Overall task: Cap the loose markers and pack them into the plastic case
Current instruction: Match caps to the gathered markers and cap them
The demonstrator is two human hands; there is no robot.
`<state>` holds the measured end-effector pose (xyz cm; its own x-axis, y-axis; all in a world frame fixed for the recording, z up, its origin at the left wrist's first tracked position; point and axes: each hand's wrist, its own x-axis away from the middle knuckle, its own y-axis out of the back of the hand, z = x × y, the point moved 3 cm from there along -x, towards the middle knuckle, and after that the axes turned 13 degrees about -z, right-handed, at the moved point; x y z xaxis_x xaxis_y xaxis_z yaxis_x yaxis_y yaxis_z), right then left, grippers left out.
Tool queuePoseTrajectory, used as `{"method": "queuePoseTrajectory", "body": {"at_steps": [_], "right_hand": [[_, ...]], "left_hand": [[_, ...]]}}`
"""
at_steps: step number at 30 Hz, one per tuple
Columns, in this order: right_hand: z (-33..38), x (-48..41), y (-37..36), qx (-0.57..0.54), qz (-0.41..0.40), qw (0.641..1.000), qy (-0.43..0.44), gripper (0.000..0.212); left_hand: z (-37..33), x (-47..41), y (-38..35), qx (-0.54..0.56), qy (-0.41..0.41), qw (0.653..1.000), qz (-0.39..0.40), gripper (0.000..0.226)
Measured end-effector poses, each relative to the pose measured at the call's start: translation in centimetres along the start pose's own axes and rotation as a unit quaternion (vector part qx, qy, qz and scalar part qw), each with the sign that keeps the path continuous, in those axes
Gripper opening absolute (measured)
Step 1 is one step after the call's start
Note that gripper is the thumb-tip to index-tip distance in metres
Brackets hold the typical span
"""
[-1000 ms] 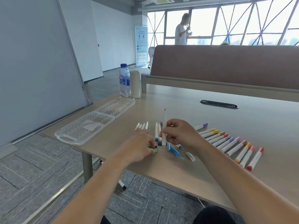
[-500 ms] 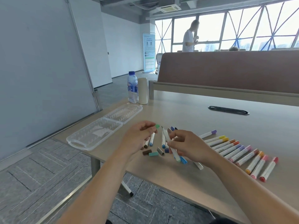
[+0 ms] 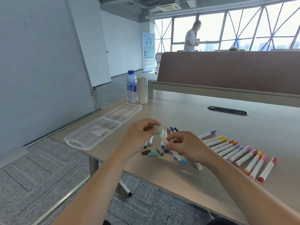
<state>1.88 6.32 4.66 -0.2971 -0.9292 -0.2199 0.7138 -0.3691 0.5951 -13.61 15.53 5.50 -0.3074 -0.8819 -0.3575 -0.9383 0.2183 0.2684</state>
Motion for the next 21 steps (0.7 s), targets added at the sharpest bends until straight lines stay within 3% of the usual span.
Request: {"method": "queuePoseTrajectory", "body": {"at_steps": [4, 11, 17, 21], "right_hand": [[0.0, -0.1, 0.0, -0.039, -0.014, 0.999, -0.010, 0.011], [-0.5, -0.2, 0.3, -0.079, -0.055, 0.995, -0.023, 0.010], [-0.8, -2.3, 2.9, -0.075, -0.127, 0.988, -0.045, 0.011], [-2.1, -4.7, 4.4, -0.012, -0.145, 0.987, -0.065, 0.015]], "left_hand": [[-0.8, 0.3, -0.6, -0.033, -0.039, 0.998, -0.046, 0.015], [-0.6, 1.0, -2.4, 0.027, -0.009, 0.995, -0.096, 0.017], [-2.0, 0.2, -3.6, -0.003, -0.019, 1.000, -0.017, 0.052], [-0.6, 0.0, -4.0, -0.022, 0.020, 0.999, -0.025, 0.034]]}}
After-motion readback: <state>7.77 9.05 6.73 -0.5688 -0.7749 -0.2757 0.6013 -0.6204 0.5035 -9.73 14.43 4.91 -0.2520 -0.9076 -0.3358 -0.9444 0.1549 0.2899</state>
